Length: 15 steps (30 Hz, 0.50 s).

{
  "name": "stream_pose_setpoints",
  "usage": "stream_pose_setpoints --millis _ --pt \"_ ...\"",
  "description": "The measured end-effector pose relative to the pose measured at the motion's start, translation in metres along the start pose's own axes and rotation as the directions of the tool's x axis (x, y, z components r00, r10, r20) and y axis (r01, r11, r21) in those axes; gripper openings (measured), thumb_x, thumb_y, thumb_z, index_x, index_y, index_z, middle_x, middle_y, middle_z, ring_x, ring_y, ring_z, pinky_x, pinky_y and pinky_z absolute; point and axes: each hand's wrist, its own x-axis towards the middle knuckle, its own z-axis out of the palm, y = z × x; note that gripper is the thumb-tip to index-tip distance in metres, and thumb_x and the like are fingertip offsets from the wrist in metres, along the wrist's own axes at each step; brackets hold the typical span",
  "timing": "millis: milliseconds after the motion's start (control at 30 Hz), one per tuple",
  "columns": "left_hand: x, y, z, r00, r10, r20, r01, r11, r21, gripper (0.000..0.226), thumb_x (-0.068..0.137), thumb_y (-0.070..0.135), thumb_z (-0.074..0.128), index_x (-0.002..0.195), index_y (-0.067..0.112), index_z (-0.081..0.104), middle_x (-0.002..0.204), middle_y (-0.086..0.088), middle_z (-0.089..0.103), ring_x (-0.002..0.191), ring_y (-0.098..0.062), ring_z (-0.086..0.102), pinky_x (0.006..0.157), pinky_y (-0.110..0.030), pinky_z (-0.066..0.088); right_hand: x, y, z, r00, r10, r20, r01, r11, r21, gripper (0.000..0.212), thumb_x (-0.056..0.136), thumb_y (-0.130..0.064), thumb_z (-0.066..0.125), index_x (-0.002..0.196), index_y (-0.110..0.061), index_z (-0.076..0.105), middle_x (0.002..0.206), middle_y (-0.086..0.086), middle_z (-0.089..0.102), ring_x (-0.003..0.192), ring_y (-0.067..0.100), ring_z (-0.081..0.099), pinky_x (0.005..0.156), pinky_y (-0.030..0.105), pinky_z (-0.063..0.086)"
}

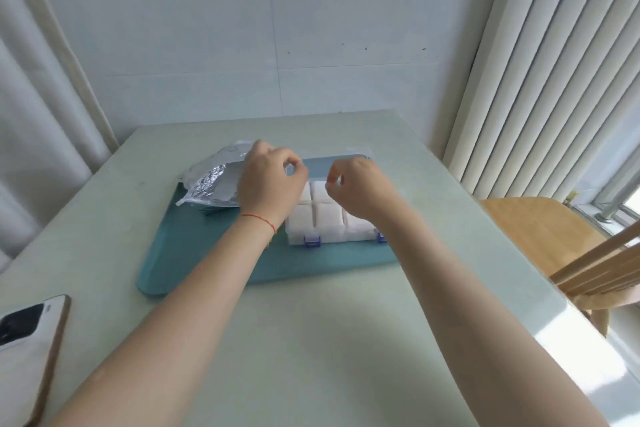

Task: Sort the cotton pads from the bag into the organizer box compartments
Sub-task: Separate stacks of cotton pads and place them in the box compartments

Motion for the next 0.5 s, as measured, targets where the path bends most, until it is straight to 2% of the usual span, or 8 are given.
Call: stream_pose_setpoints --millis 67,100,167,233,300,367,467,500 --pt "0.0 -0.037 -0.025 0.985 0.016 -0.172 -0.003 0.997 0.076 0.015 0.081 0.019 0.061 0.075 0.017 0.075 0.1 -0.009 0.057 0.1 -0.031 0.05 0.078 -0.031 0.04 0.007 -0.028 0.013 0.998 -0.027 0.058 0.025 0.999 0.033 0.021 0.091 -0.015 0.05 0.098 -0.01 0.07 0.103 0.008 0.067 0.1 0.026 0.059 0.077 0.031 0.046" --pt "0.0 -0.056 -0.04 0.981 -0.003 -0.196 0.028 0.992 0.125 0.017 0.08 0.019 0.06 0.076 0.019 0.077 0.108 -0.011 0.058 0.105 -0.035 0.05 0.084 -0.035 0.041 0.013 -0.044 0.023 0.996 -0.036 0.082 0.031 0.998 0.056 0.022 0.091 -0.015 0.049 0.095 -0.008 0.07 0.1 0.009 0.069 0.098 0.028 0.06 0.077 0.032 0.049" --pt "0.0 -0.082 -0.057 0.989 -0.102 -0.103 0.123 0.967 0.224 0.022 0.084 0.017 0.059 0.087 0.024 0.079 0.128 -0.012 0.056 0.12 -0.037 0.044 0.095 -0.039 0.038 0.02 -0.071 0.039 0.993 -0.044 0.109 0.031 0.992 0.122 0.024 0.088 -0.013 0.048 0.093 -0.005 0.069 0.096 0.013 0.07 0.094 0.031 0.063 0.078 0.037 0.053" --pt "0.002 -0.103 -0.067 0.981 -0.191 0.037 0.176 0.952 0.251 0.025 0.088 0.018 0.058 0.102 0.025 0.078 0.139 -0.009 0.05 0.128 -0.035 0.04 0.101 -0.039 0.037 0.03 -0.095 0.057 0.99 -0.071 0.121 0.051 0.986 0.161 0.026 0.088 -0.012 0.048 0.098 -0.004 0.071 0.1 0.013 0.071 0.096 0.032 0.062 0.078 0.038 0.053" --pt "0.002 -0.113 -0.071 0.97 -0.199 0.139 0.175 0.971 0.165 0.035 0.085 0.023 0.049 0.112 0.021 0.072 0.133 -0.005 0.053 0.123 -0.033 0.046 0.1 -0.041 0.042 0.035 -0.112 0.07 0.985 -0.094 0.141 0.07 0.983 0.17 0.03 0.09 -0.009 0.048 0.108 -0.005 0.071 0.112 0.009 0.069 0.104 0.029 0.061 0.081 0.032 0.05" --pt "0.003 -0.119 -0.074 0.975 -0.168 0.145 0.16 0.985 0.065 0.047 0.078 0.02 0.043 0.119 0.016 0.065 0.124 -0.005 0.057 0.118 -0.029 0.05 0.096 -0.042 0.046 0.042 -0.123 0.08 0.982 -0.09 0.167 0.061 0.984 0.168 0.036 0.093 -0.007 0.046 0.122 -0.005 0.067 0.127 0.009 0.064 0.117 0.027 0.057 0.085 0.025 0.042" --pt "0.006 -0.124 -0.074 0.984 -0.153 0.095 0.158 0.986 -0.045 0.052 0.083 0.004 0.048 0.134 0.011 0.058 0.133 -0.007 0.056 0.126 -0.025 0.047 0.101 -0.035 0.041 0.057 -0.137 0.092 0.972 0.075 0.221 -0.134 0.955 0.266 0.039 0.095 -0.006 0.046 0.132 -0.001 0.056 0.134 0.016 0.058 0.124 0.031 0.052 0.09 0.028 0.041" --pt "0.007 -0.124 -0.073 0.985 -0.15 0.087 0.156 0.986 -0.067 0.053 0.083 0.002 0.049 0.135 0.01 0.057 0.136 -0.007 0.055 0.128 -0.025 0.046 0.104 -0.034 0.039 0.063 -0.139 0.095 0.957 0.154 0.247 -0.23 0.92 0.317 0.038 0.096 -0.005 0.046 0.132 0.002 0.054 0.132 0.019 0.058 0.123 0.033 0.053 0.087 0.03 0.044"
